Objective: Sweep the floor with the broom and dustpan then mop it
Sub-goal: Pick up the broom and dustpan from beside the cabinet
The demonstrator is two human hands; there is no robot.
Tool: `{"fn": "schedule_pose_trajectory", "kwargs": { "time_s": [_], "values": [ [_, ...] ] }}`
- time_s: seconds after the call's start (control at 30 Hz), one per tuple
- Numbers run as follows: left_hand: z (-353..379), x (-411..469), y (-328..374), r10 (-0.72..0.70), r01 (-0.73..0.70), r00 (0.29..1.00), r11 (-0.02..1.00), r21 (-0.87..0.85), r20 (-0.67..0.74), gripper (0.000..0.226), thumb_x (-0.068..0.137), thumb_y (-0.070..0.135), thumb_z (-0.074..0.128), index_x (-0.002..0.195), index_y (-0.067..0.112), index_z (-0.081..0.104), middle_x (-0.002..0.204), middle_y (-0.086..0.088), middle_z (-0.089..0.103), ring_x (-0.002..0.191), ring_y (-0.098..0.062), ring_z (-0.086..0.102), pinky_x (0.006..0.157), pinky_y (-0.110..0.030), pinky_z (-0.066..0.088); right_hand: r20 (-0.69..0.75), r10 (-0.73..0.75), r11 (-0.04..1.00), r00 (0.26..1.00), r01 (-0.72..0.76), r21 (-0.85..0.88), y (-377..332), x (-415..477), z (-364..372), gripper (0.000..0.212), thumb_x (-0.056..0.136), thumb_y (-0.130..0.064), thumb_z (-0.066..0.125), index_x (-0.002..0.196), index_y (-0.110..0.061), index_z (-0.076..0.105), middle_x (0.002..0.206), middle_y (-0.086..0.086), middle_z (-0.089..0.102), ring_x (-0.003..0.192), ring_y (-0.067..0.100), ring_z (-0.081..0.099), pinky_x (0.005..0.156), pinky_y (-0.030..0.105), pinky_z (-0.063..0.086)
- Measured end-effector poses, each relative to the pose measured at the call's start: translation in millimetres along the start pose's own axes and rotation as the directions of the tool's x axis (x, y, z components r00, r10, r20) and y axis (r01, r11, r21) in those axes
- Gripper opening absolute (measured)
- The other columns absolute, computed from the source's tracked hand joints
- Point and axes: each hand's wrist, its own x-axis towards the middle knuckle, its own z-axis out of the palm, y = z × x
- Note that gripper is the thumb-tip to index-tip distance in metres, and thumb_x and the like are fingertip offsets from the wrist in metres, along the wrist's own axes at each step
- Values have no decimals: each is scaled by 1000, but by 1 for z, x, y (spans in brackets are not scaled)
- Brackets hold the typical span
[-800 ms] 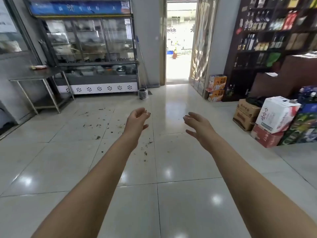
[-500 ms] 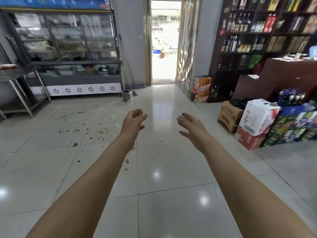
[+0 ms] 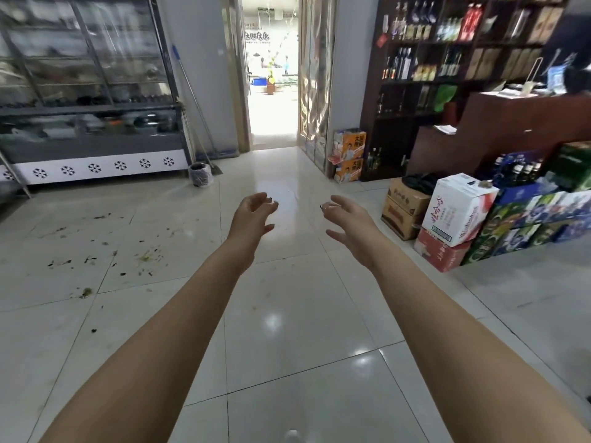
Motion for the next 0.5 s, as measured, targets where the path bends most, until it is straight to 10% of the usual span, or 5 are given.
{"fn": "schedule_pose_trajectory", "kwargs": {
  "time_s": [0.5],
  "values": [
    [39, 262, -28, -56, 56, 998, 997, 52, -10, 36, 94, 14, 52, 130, 9, 49, 121, -1, 54, 108, -14, 54, 94, -34, 49, -19, 75, 997, 997, -76, -27, 2, 260, -18, 59, 94, -22, 57, 146, -11, 31, 144, 7, 42, 130, 20, 41, 107, 40, 38]
  ]
}}
